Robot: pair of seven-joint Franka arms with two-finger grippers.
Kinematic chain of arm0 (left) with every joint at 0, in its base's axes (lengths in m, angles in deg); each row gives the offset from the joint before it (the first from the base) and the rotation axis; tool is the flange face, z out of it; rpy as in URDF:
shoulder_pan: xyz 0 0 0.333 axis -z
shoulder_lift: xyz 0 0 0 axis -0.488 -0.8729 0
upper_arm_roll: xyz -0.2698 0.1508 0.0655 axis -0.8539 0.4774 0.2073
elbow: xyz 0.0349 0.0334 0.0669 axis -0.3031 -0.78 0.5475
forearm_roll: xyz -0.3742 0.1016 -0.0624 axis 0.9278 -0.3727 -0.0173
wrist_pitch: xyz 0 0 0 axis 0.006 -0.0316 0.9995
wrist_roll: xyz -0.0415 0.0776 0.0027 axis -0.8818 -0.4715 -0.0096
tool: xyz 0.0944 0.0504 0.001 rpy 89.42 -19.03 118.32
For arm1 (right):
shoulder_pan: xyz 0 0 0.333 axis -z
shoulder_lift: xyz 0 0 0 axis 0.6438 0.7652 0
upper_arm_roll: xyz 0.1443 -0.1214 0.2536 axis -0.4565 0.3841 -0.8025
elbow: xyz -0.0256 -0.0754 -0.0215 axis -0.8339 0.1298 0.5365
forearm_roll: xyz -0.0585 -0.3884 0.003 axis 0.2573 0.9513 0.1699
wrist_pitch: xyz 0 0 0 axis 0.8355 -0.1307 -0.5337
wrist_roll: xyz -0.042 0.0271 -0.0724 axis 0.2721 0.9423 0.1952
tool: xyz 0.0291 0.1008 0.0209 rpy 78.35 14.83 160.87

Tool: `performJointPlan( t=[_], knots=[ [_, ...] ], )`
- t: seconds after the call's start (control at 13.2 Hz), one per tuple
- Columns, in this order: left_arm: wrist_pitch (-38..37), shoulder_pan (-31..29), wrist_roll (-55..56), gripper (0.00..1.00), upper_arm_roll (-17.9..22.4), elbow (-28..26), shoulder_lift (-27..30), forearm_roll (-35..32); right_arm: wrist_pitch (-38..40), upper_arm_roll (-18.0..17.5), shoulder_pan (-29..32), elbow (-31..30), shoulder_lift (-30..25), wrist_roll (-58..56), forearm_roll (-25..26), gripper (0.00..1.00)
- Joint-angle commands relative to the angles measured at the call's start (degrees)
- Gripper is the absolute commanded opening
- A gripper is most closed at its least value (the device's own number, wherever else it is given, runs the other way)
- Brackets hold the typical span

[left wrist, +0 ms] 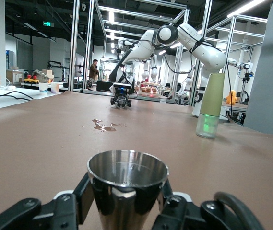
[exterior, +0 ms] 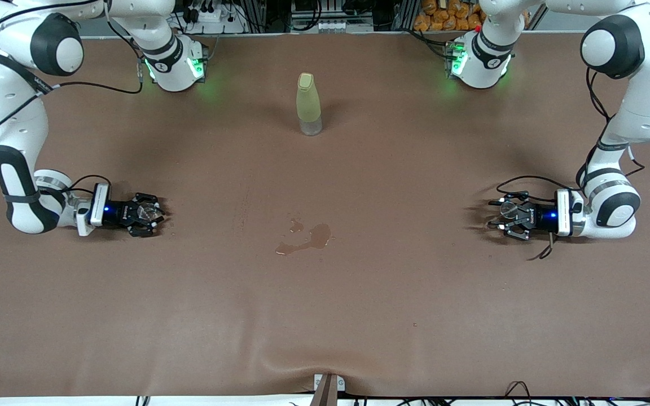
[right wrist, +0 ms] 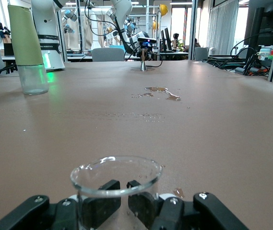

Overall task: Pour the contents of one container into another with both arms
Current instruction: 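Set down the glass and jigger and open both grippers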

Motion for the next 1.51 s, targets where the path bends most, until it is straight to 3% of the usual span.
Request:
performJointPlan(
  t=[0.0, 0.15, 0.23, 0.3, 0.76, 1.21, 1.44],
  knots=[
    [-0.88, -0.33, -0.05, 0.63, -0.23, 0.72, -0.25, -0.33, 0.26, 0.40, 0.05, 0.16, 0.87, -9.52, -0.77, 0.43],
    [-0.88, -0.51, 0.13, 0.63, -0.23, 0.72, -0.16, -0.33, 0.26, 0.49, 0.32, 0.34, 0.87, -6.54, -0.68, 0.69],
    [-0.88, -0.60, 0.30, 0.63, -0.23, 0.72, -0.16, -0.42, 0.35, 0.67, 0.41, 0.34, 0.78, -6.27, -0.68, 0.89],
    [-0.88, -0.42, 1.09, 0.63, -0.23, 0.80, -0.16, -0.33, 0.26, 0.75, 0.41, 0.34, 0.70, -6.27, -0.51, 0.98],
    [-1.32, -2.88, 6.02, 0.62, 0.21, 4.32, 0.54, -5.78, 0.35, 5.49, -0.47, 1.21, -1.06, -2.94, 0.37, 1.00],
    [-1.76, -3.85, 10.73, 0.62, 0.56, 4.49, 2.99, -10.25, 0.26, 11.82, -2.49, 8.41, -5.10, 14.79, 9.59, 1.00],
    [-1.76, -4.02, 18.91, 0.62, 0.56, 8.79, 5.20, -16.75, -0.35, 13.58, -3.37, 9.92, -9.48, 26.30, 15.39, 1.00]
  ],
)
